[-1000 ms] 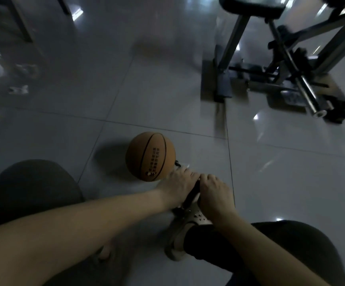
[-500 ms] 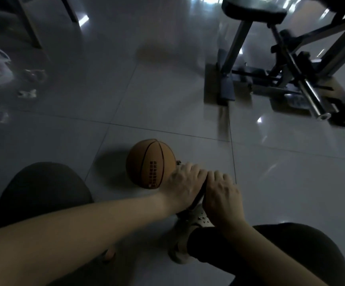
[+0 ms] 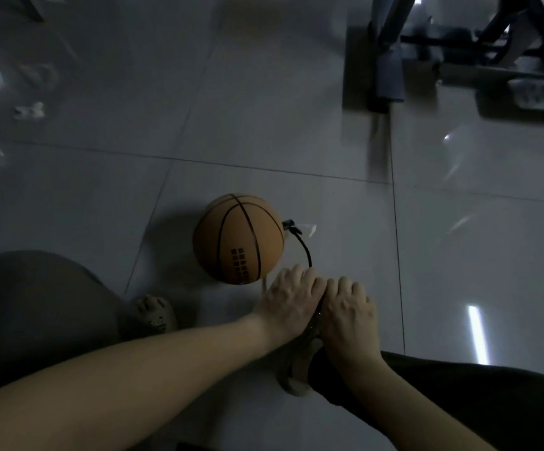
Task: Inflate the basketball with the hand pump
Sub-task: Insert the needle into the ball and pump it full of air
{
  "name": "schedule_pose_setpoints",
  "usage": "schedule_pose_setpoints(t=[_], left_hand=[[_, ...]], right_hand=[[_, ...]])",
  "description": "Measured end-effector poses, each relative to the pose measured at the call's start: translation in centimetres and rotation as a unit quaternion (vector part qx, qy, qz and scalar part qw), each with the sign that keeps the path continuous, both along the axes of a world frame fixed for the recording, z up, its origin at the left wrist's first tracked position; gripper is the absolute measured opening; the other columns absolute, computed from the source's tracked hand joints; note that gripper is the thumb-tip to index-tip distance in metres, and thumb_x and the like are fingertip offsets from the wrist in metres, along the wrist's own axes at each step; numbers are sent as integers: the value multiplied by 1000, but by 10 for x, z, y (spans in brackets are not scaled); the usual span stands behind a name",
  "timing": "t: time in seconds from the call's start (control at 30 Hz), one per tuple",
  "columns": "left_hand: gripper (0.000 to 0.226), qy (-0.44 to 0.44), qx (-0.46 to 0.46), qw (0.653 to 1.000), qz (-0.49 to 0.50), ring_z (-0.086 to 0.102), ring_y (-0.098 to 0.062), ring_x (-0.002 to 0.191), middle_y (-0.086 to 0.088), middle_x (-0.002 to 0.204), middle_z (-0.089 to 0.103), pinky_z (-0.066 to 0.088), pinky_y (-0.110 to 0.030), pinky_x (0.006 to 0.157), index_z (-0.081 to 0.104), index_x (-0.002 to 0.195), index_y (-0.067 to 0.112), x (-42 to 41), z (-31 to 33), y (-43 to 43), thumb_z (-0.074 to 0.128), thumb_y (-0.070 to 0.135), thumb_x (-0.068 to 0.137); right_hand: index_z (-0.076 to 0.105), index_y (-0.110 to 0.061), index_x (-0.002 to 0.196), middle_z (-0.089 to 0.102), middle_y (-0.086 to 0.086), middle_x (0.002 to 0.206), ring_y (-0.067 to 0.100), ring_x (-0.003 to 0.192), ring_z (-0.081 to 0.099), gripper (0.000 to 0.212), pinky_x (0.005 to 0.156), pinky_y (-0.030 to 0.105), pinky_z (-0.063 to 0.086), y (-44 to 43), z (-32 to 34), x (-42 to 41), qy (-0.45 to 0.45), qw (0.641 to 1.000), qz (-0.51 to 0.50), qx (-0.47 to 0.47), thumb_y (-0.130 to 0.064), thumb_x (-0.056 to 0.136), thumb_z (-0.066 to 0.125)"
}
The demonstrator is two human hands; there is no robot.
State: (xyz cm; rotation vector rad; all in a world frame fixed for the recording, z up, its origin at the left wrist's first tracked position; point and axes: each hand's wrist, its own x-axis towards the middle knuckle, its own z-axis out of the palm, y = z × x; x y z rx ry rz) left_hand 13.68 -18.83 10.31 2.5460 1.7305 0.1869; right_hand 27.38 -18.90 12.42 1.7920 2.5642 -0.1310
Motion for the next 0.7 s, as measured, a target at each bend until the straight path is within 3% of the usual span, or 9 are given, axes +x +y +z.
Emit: schedule_pose_setpoints(t=[0.1, 0.27, 0.43, 0.53, 0.6, 0.7], left_hand=[[12, 20, -17, 1000, 5, 47, -22, 75, -6, 89, 54, 45, -35, 63, 50, 97, 16, 4, -15, -2, 46, 22, 87], [19, 47, -70, 996, 3, 47, -23, 83, -7, 97, 54, 46, -36, 70, 50, 104, 15, 6, -8, -6, 44, 26, 90], [37, 24, -108, 993, -40, 50, -27, 103, -10, 116, 53, 46, -41, 90, 46, 123, 13, -1, 36, -10, 26, 27, 94], [55, -22, -58, 997, -39, 50, -28, 106, -11, 117, 53, 44, -39, 92, 49, 118, 11, -4, 82, -8, 9, 35, 89], [40, -54, -25, 998, -29, 51, -29, 107, -13, 117, 55, 43, -38, 91, 52, 114, 8, -7, 112, 0, 25, 28, 92], [14, -81, 46, 995, -20, 53, -26, 93, -9, 104, 55, 36, -31, 75, 52, 102, 11, -14, 150, 19, 53, 20, 92]], right_hand=[[52, -16, 88, 48, 6, 80, 21, 66, 40, 11, 54, 33, 39, 1, -15, 2, -14, 999, 2, -35, -18, 83, 62], [51, -17, 105, 50, 4, 97, 18, 81, 45, 14, 70, 31, 46, 1, -12, -1, -46, 994, -4, -103, -25, 94, 52], [46, -16, 121, 53, 4, 118, 19, 104, 53, 22, 88, 28, 46, -6, 37, 6, -21, 989, 30, -145, -19, 98, 48], [48, -16, 111, 54, 4, 113, 19, 96, 54, 19, 78, 29, 45, -4, 80, 5, -4, 995, 17, -102, -14, 93, 53], [49, -17, 100, 56, 3, 103, 19, 83, 52, 10, 67, 30, 43, 5, 110, 2, 13, 998, -6, -58, -17, 93, 55], [46, -18, 90, 54, 1, 91, 17, 73, 52, 17, 61, 31, 46, 25, 149, -2, 26, 999, -10, 18, -28, 93, 59]])
